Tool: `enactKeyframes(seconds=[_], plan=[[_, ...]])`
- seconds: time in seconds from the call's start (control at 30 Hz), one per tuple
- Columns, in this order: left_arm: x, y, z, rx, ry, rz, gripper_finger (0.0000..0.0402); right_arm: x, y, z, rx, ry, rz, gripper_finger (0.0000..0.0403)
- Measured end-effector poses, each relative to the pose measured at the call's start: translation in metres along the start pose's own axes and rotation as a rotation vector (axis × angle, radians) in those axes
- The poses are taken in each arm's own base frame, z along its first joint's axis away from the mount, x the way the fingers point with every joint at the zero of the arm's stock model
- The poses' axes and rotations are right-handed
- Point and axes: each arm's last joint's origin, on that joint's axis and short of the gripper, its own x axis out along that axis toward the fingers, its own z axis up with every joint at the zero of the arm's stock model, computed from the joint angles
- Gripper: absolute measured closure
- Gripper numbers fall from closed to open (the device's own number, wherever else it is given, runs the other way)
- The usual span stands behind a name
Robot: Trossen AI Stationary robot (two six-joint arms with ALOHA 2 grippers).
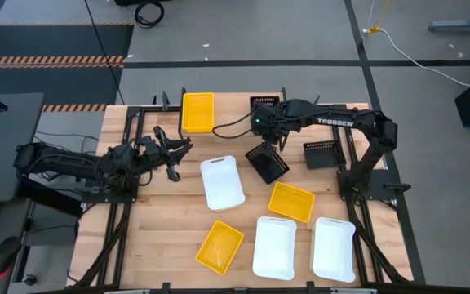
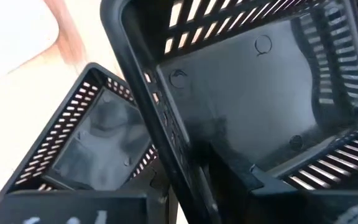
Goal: Stack baskets on shelf by color
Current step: Put the bottom black basket on the shelf
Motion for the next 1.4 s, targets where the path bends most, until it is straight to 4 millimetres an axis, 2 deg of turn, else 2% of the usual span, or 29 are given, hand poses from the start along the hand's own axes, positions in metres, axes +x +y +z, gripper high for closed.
enactKeyframes(seconds=[0.27, 0.47, 0.63, 1.1, 1.4], plan=[[0.000, 0.000, -0.001, -0.012, 0.007, -0.001, 0.0324, 0.000, -0.013, -0.002, 0.033, 0.008, -0.003, 0.0316], [0.000, 0.000, -0.001, -0.012, 0.006, 0.000, 0.0324, -0.014, -0.022, -0.006, 0.058, -0.025, -0.029, 0.0316], [0.000, 0.000, -0.001, -0.012, 0.006, 0.000, 0.0324, -0.022, -0.022, -0.008, 0.066, -0.054, -0.005, 0.0316], [0.000, 0.000, -0.001, -0.012, 0.006, -0.012, 0.0324, -0.023, -0.020, -0.006, 0.060, -0.074, 0.032, 0.0314], [0.000, 0.000, -0.001, -0.012, 0.007, -0.011, 0.0324, -0.023, -0.020, -0.005, 0.058, -0.079, 0.031, 0.0280]])
